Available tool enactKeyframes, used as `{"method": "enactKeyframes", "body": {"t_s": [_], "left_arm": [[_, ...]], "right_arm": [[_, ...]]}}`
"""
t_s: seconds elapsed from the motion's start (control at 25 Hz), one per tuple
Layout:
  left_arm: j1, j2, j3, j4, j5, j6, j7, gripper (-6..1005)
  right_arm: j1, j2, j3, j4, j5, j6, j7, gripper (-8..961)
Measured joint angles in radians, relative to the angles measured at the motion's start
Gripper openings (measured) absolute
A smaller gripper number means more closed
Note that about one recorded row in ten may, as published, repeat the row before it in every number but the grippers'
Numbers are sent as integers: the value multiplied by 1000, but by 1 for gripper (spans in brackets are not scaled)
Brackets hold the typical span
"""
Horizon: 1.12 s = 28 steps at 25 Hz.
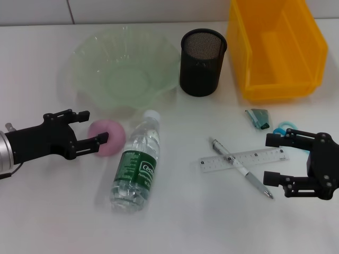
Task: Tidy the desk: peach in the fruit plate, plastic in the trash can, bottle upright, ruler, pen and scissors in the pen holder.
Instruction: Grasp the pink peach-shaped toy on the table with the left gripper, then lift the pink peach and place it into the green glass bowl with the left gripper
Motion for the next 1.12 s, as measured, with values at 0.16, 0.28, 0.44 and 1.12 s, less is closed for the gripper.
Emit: {"method": "enactKeyframes", "body": {"t_s": [0.16, 0.28, 0.44, 1.12], "left_arm": [[-4, -3, 4, -3, 0, -36, 0, 685], [-5, -2, 27, -3, 0, -52, 0, 677], [-5, 0, 54, 3, 4, -64, -2, 667], [1, 0, -120, 118, -37, 227, -2, 123]], "right_arm": [[0, 0, -1, 0, 0, 2, 1, 826], [-2, 0, 1, 0, 0, 2, 2, 826], [-5, 0, 0, 0, 0, 4, 2, 827], [-8, -1, 8, 0, 0, 7, 3, 826]]}}
